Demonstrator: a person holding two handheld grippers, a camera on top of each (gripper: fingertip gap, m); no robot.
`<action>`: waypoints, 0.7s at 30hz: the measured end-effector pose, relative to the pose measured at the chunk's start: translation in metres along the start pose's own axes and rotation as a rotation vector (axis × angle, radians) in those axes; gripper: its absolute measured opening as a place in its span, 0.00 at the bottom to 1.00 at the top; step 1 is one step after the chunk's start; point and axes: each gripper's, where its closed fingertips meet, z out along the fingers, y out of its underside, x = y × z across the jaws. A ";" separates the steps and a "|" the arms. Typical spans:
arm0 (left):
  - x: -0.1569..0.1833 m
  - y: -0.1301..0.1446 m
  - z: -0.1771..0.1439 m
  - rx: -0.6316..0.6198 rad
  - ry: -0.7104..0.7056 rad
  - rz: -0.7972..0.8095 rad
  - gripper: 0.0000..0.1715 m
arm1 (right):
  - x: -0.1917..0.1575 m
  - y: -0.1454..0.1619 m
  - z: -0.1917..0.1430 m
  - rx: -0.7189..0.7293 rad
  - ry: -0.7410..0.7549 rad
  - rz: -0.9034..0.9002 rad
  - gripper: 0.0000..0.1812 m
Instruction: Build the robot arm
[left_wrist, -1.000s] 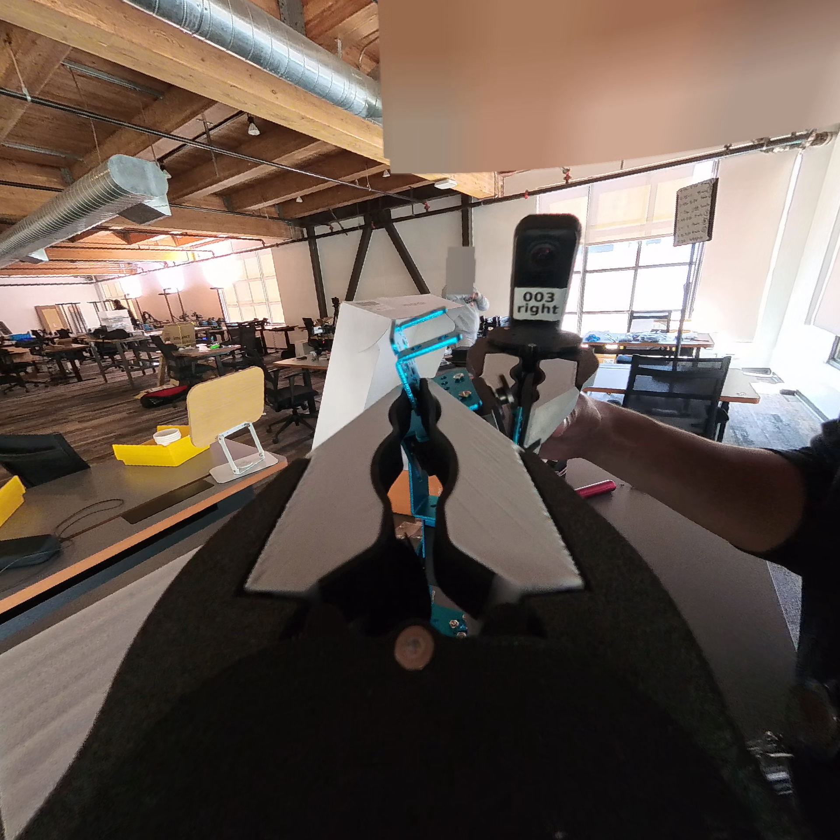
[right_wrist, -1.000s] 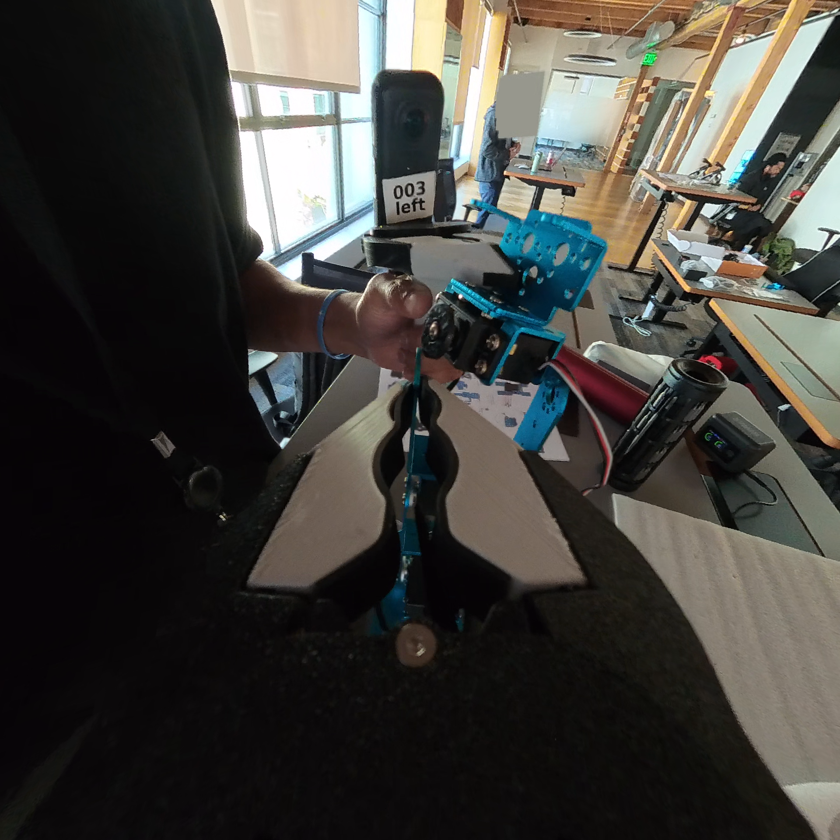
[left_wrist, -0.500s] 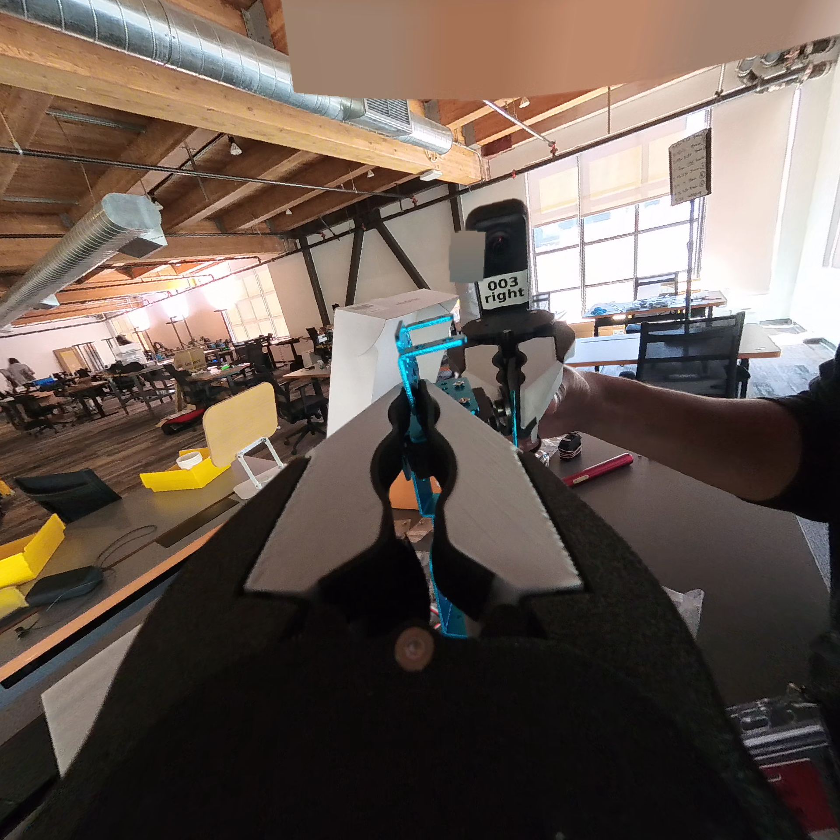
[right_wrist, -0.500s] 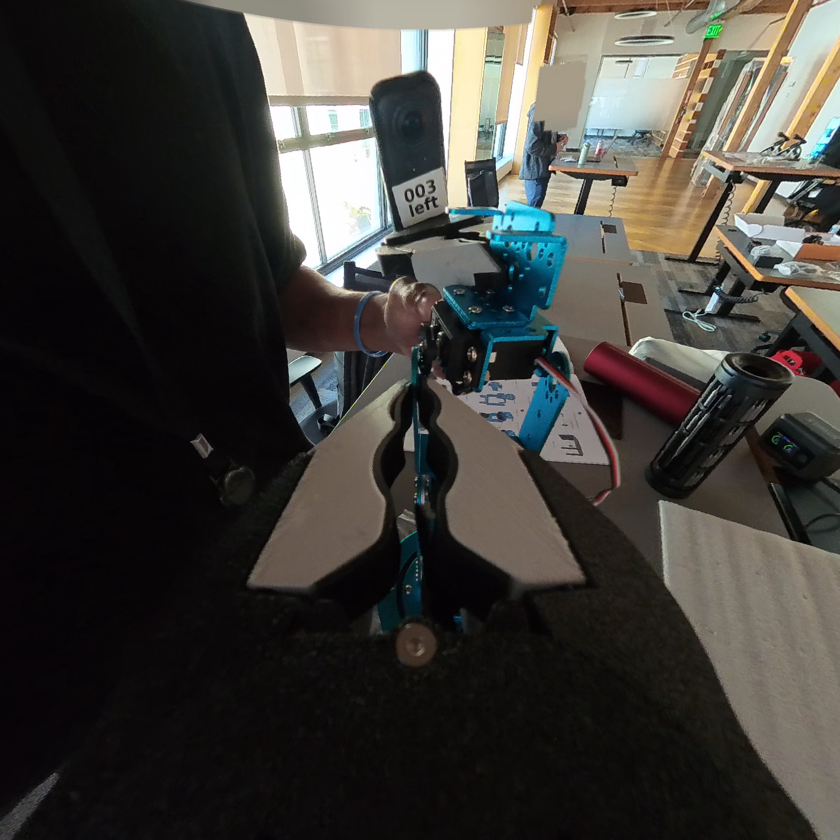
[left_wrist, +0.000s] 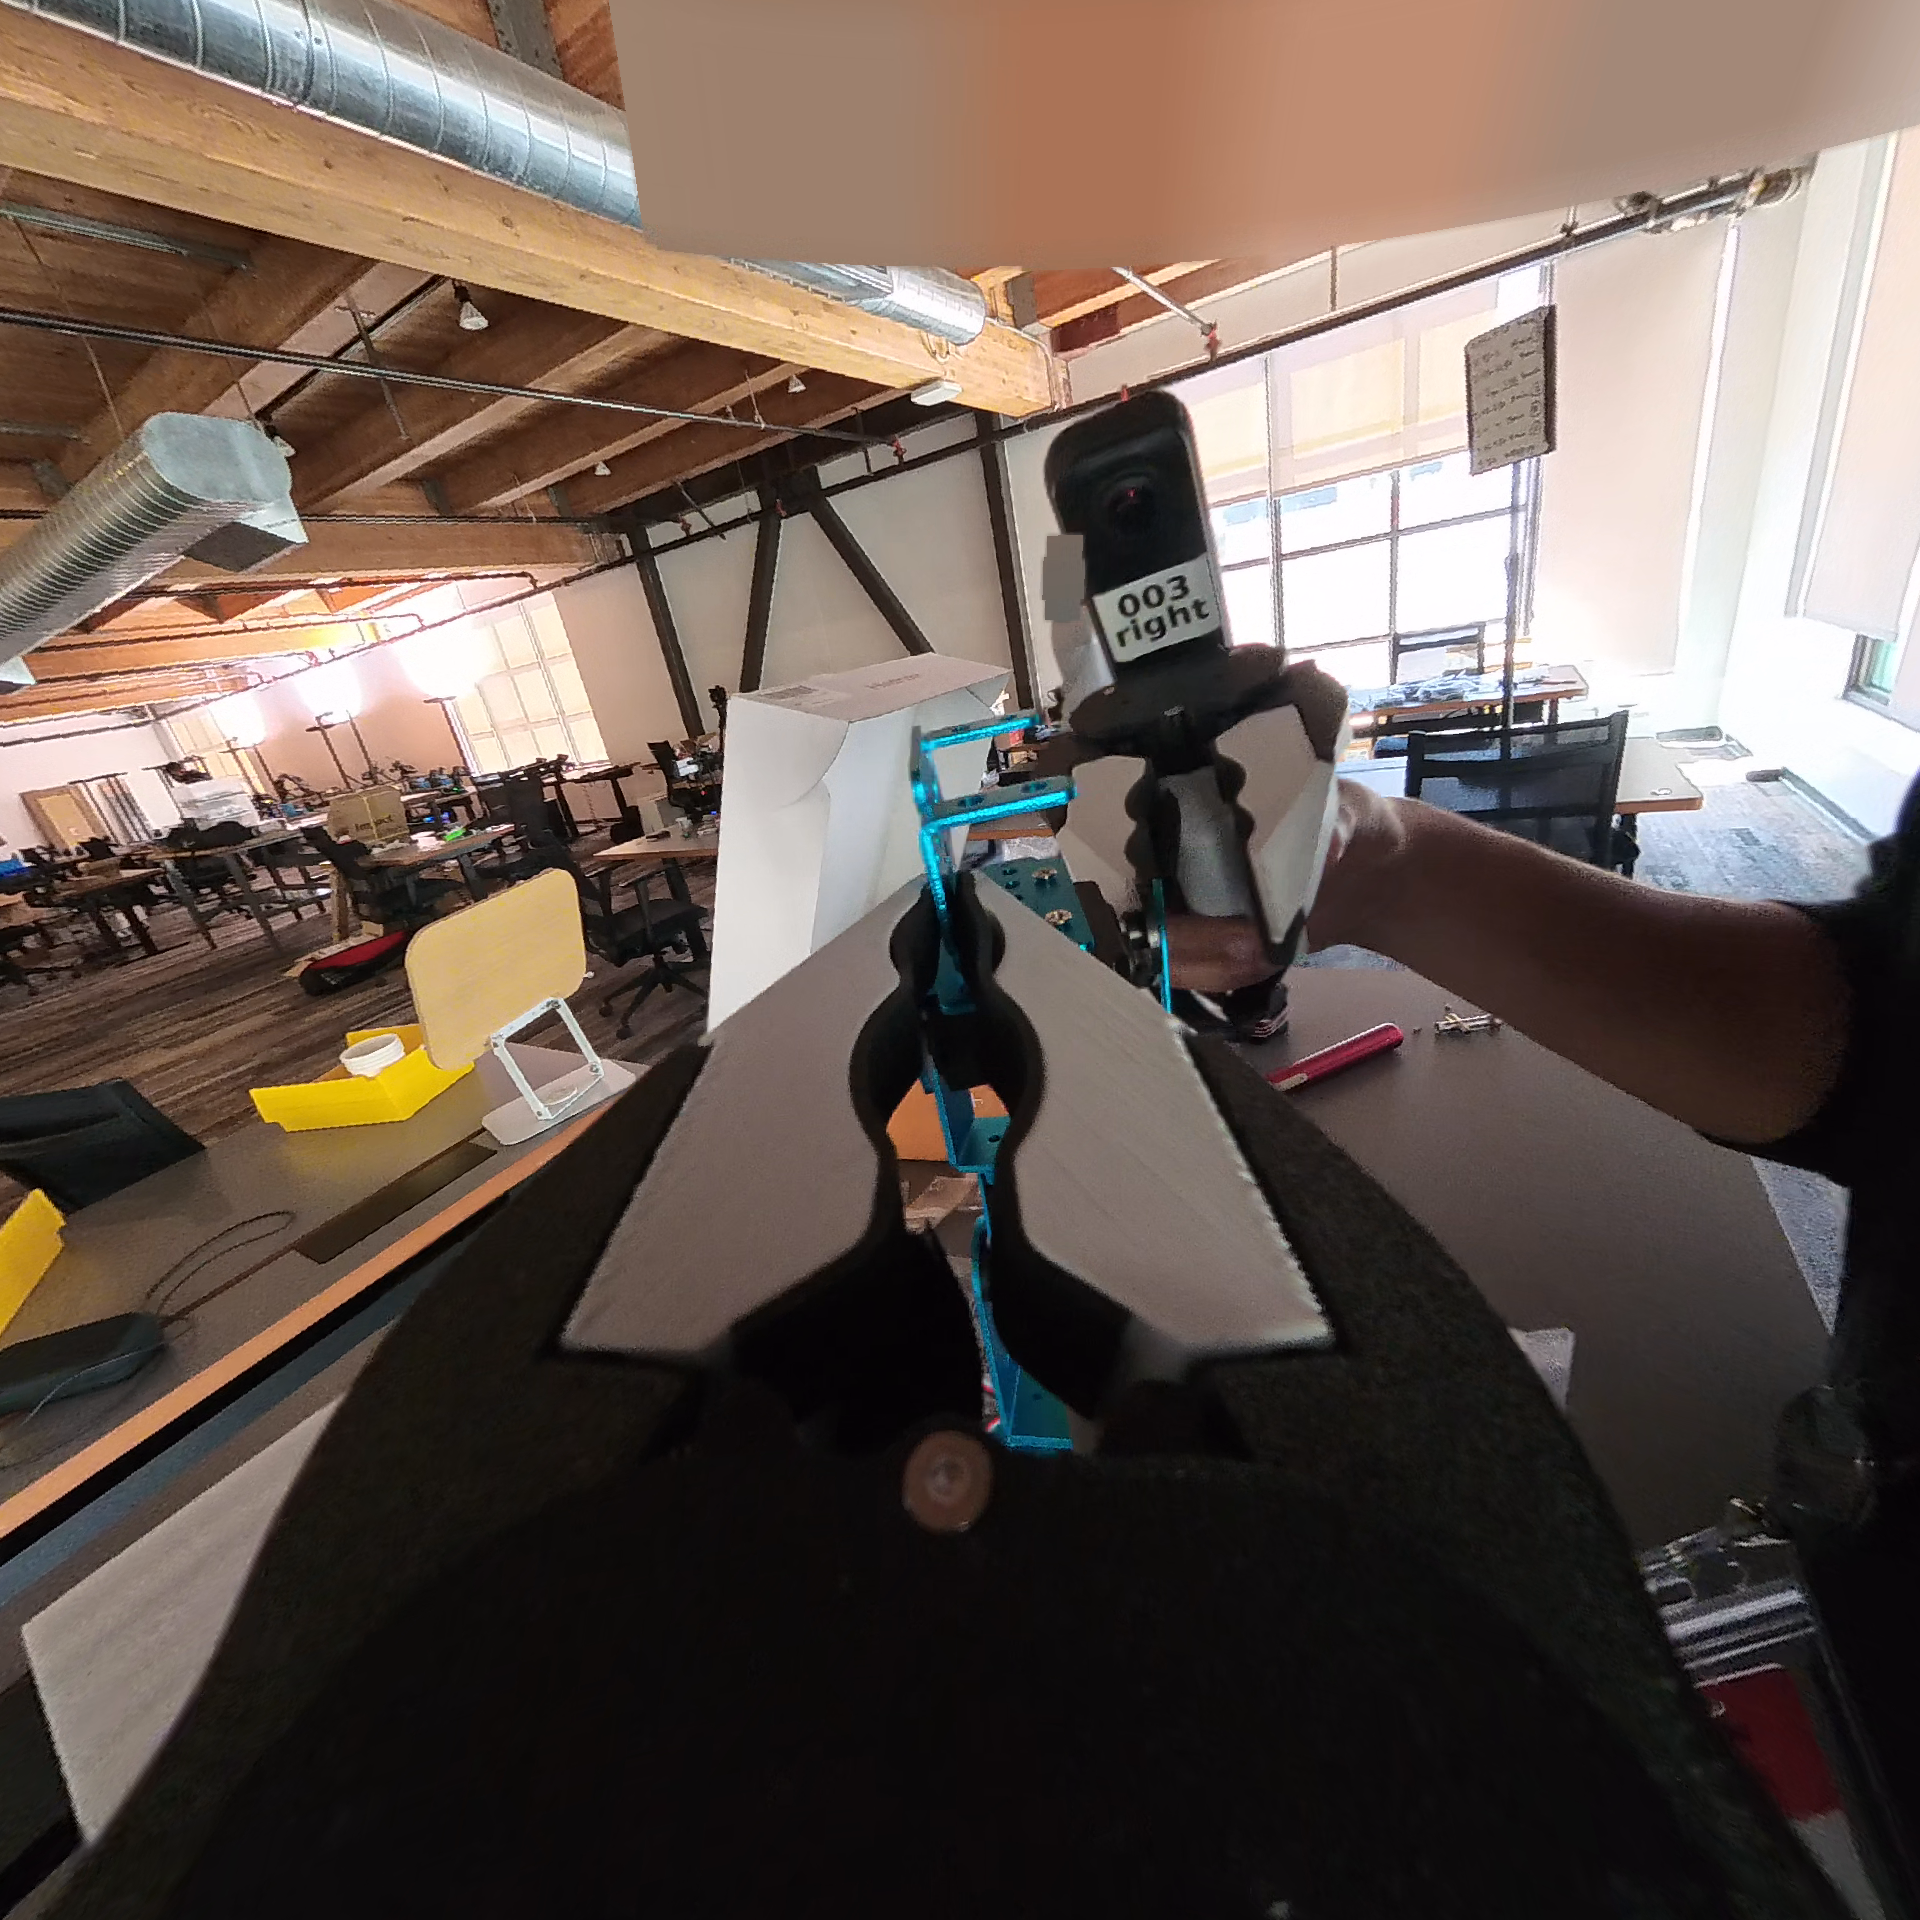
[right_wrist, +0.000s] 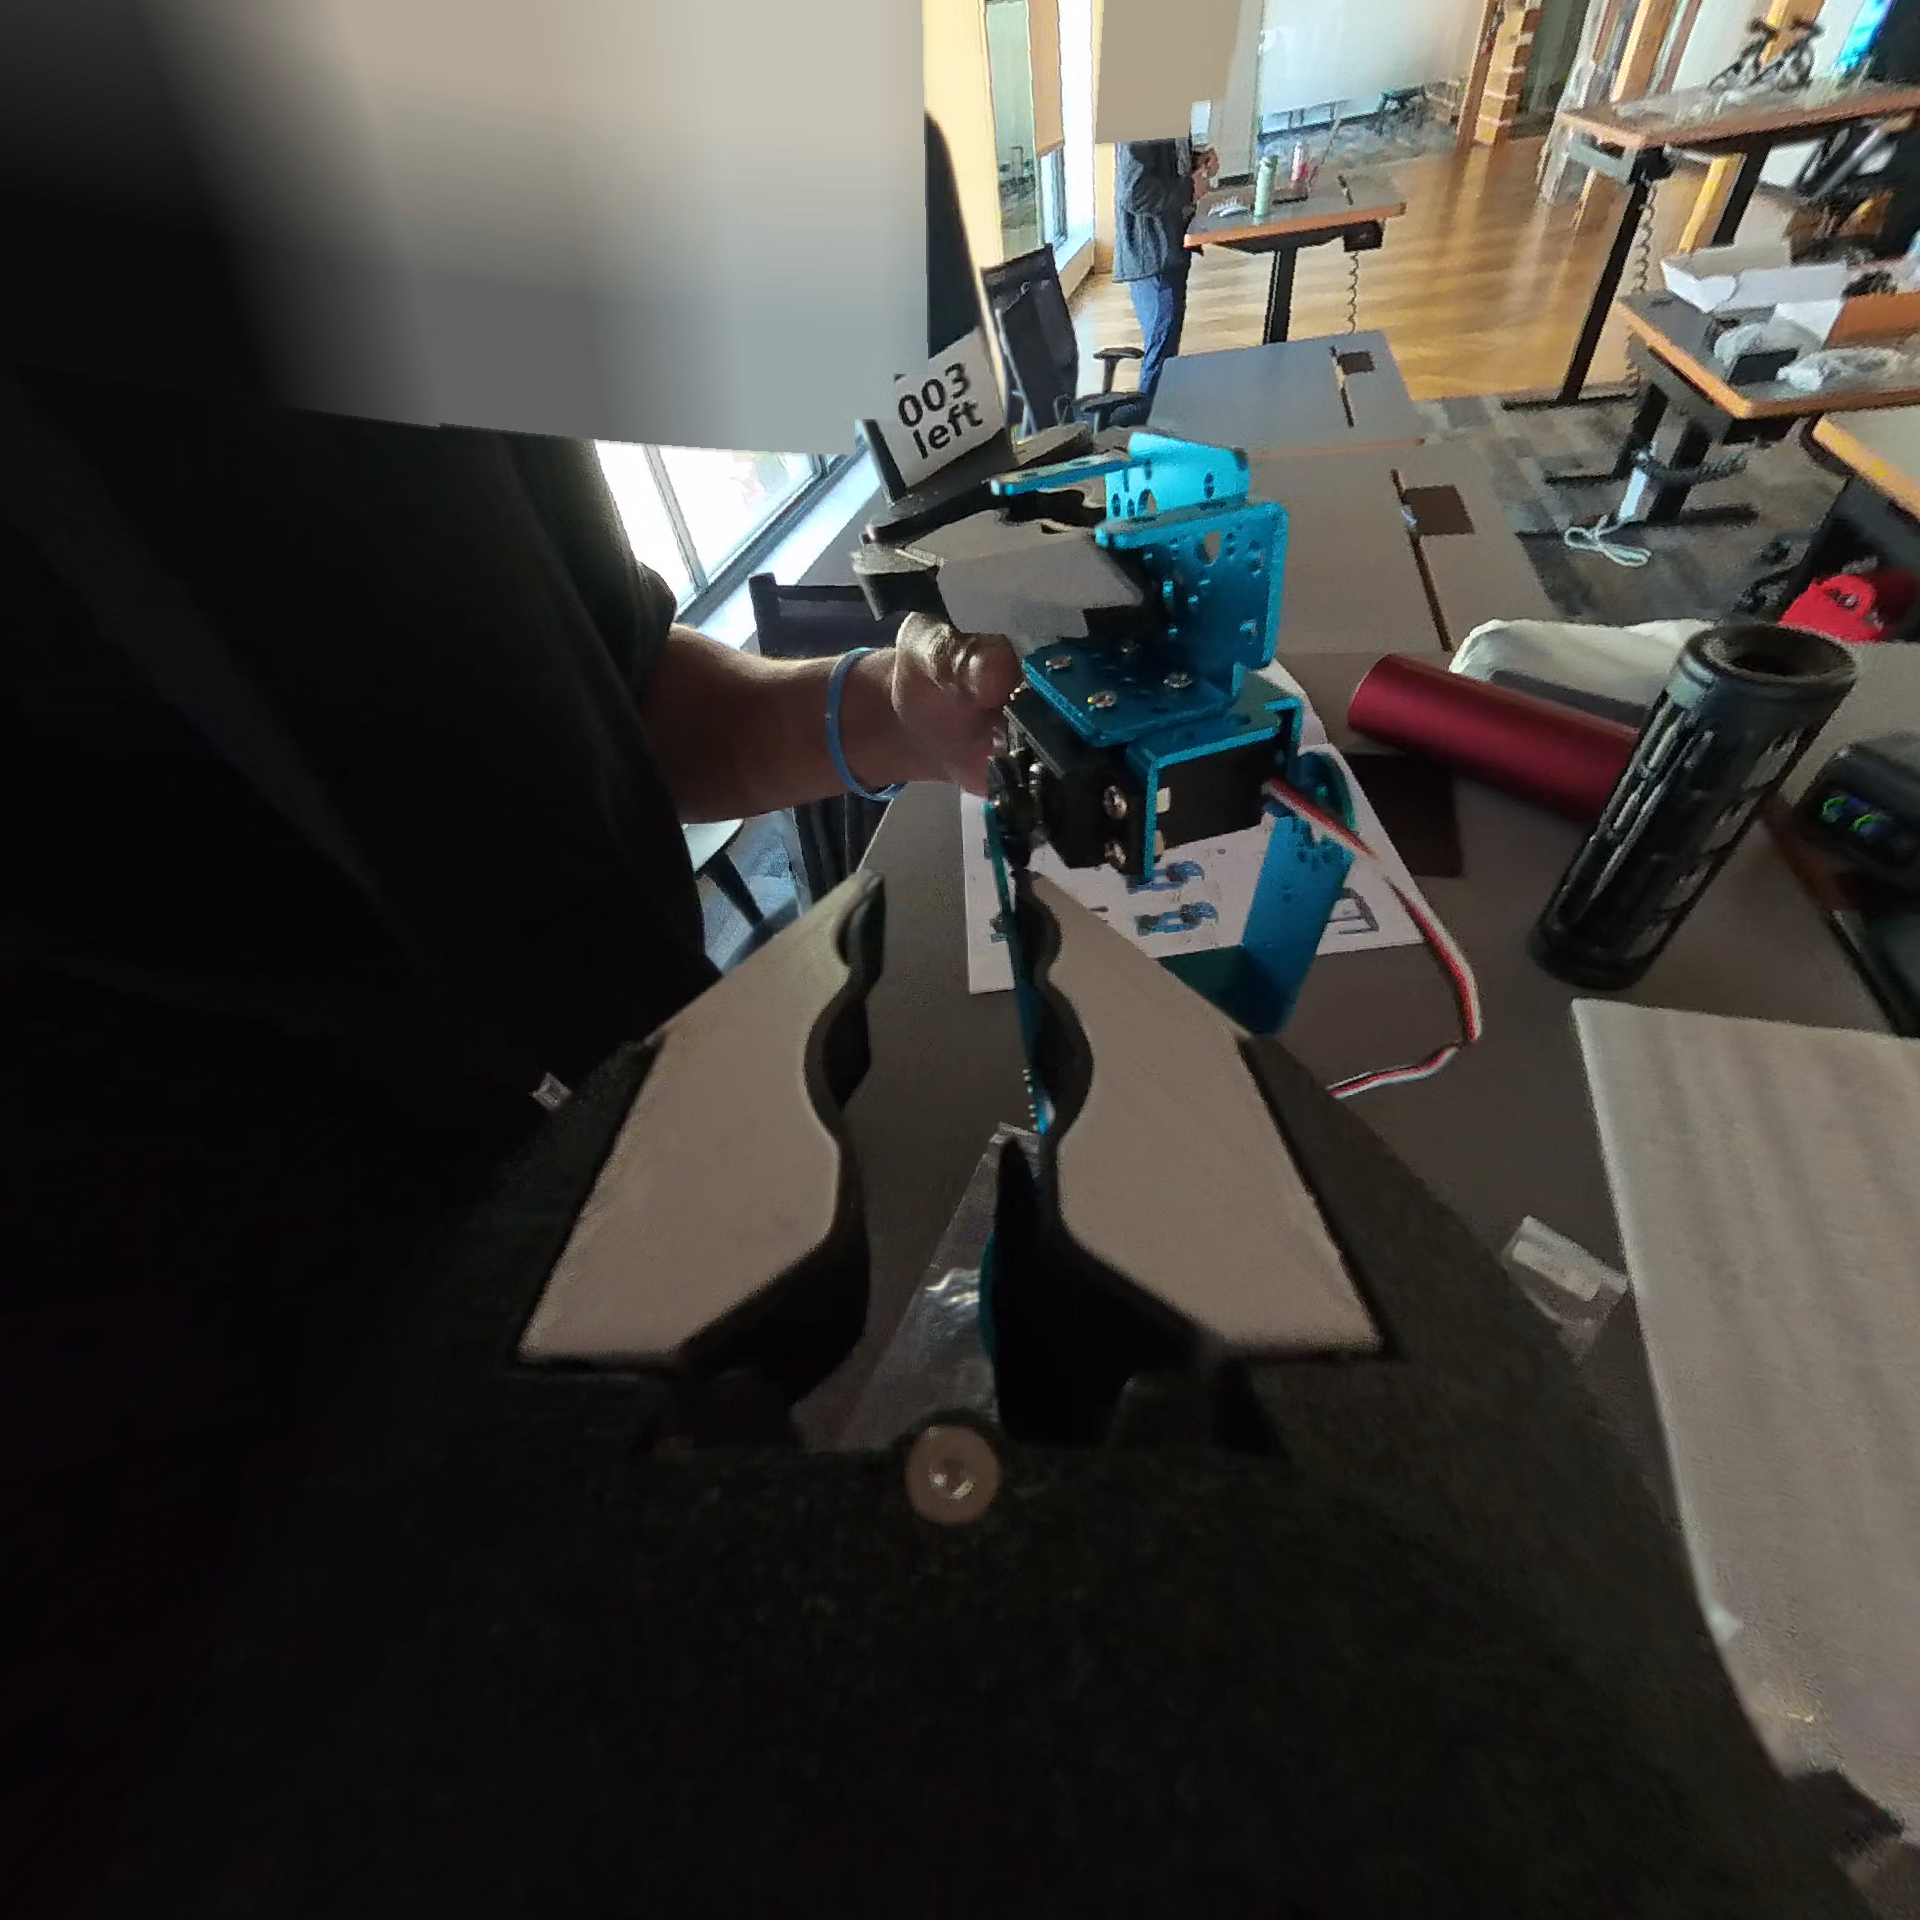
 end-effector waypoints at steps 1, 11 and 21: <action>0.000 0.000 0.000 -0.001 -0.001 0.008 0.01 | 0.003 -0.003 -0.003 0.026 0.031 0.023 0.18; 0.002 -0.001 0.002 -0.013 0.018 -0.004 0.01 | 0.041 -0.004 -0.008 0.220 0.412 0.092 0.45; 0.005 0.000 0.004 0.010 -0.005 -0.091 0.01 | 0.054 0.001 0.017 0.160 0.775 0.037 0.42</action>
